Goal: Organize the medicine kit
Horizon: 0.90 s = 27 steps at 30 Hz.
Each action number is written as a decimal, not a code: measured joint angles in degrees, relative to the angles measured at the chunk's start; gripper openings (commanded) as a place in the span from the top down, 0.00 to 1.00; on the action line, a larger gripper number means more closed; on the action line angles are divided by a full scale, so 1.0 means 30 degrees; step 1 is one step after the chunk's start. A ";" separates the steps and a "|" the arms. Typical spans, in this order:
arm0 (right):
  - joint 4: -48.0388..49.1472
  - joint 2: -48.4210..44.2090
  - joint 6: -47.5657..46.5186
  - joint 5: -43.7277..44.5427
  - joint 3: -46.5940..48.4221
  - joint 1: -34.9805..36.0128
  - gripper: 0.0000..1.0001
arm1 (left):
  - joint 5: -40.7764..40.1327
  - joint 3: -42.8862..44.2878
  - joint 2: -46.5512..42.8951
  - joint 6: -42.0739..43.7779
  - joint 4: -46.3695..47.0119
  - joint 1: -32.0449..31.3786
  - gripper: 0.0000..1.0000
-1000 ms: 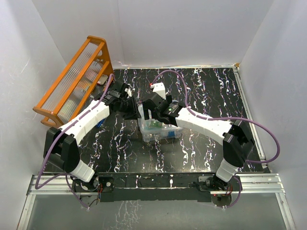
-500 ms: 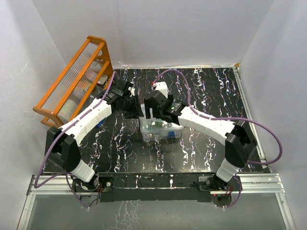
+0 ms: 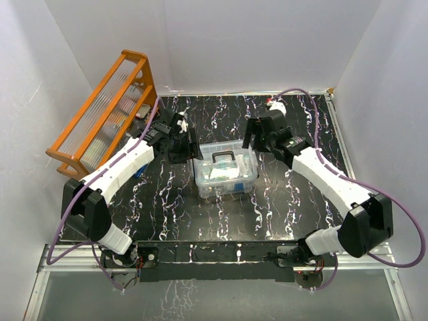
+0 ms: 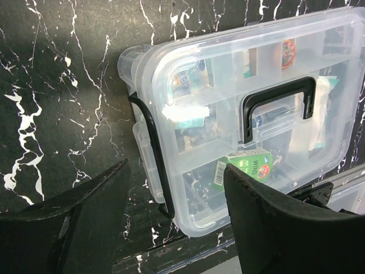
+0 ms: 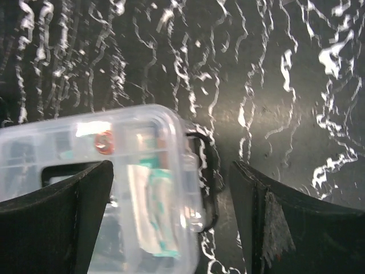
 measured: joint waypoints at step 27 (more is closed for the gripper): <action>0.5632 -0.1494 0.3031 -0.9785 -0.6790 -0.2659 0.68 | -0.0933 -0.0627 -0.0408 0.1734 0.0794 0.0233 0.27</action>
